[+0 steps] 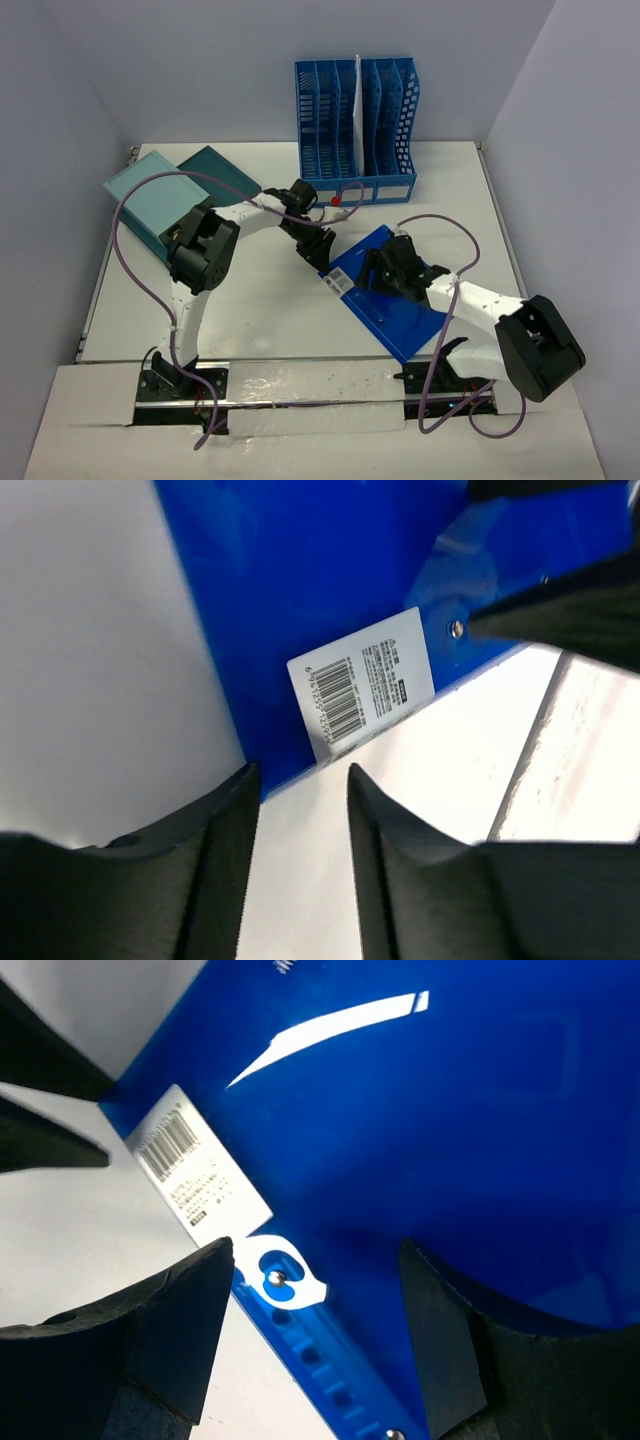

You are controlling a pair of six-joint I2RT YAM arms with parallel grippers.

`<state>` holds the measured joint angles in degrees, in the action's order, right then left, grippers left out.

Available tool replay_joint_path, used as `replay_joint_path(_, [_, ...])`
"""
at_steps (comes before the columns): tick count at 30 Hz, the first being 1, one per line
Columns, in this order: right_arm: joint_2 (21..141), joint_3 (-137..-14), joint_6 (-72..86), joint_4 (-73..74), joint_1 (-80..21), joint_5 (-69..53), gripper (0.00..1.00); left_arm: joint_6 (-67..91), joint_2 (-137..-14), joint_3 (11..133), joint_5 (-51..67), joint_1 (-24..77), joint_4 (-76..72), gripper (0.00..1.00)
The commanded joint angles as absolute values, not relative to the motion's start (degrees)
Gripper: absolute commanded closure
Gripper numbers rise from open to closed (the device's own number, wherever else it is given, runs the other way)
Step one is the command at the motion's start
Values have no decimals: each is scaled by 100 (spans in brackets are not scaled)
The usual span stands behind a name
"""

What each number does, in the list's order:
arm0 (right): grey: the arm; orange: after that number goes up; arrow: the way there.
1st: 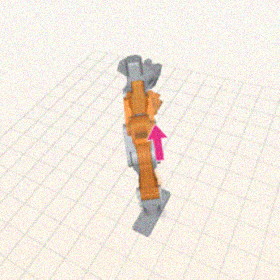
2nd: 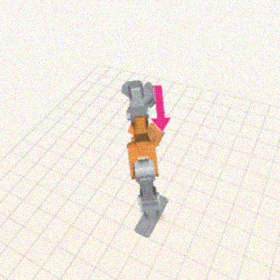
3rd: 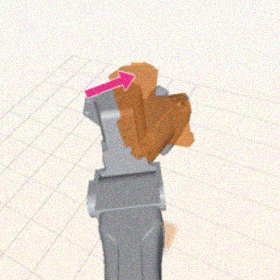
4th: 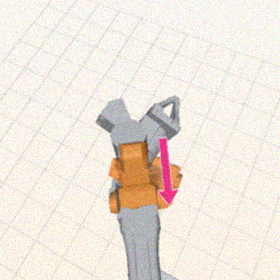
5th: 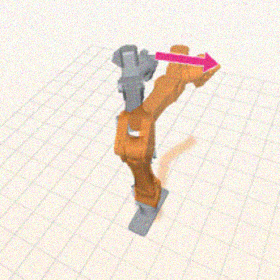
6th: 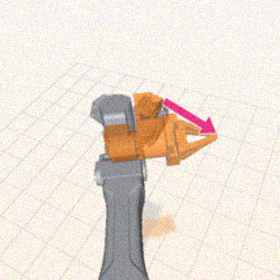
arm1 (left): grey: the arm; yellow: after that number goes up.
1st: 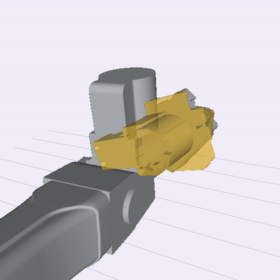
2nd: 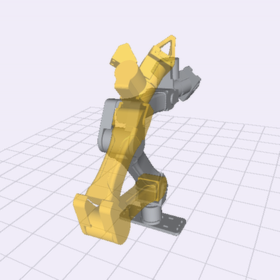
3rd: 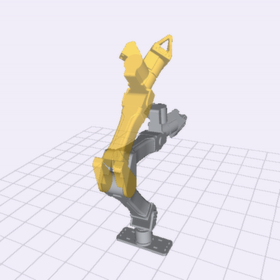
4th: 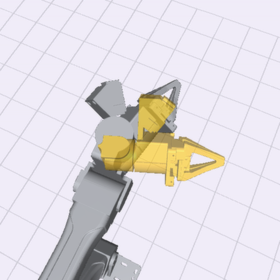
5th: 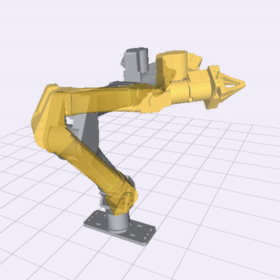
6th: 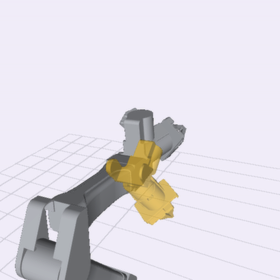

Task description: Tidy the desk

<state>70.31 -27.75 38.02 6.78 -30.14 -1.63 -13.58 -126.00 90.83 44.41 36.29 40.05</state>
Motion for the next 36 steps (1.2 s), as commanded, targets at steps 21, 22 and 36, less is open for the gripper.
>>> replay_joint_path(21, [6500, -2531, 3786, 1204, -3092, 26, 26, -1204, -13027, 9159, 6102, 4189, 4611, 99])
replay_joint_path(22, [6502, -2535, 3760, 1208, -3113, 26, 26, -1283, -13009, 9206, 6128, 4184, 4690, 100])
replay_joint_path(36, [6873, -4047, 3325, 2688, -5787, 2942, 25, -1299, -12276, 8918, 6093, 4162, 4806, 100])
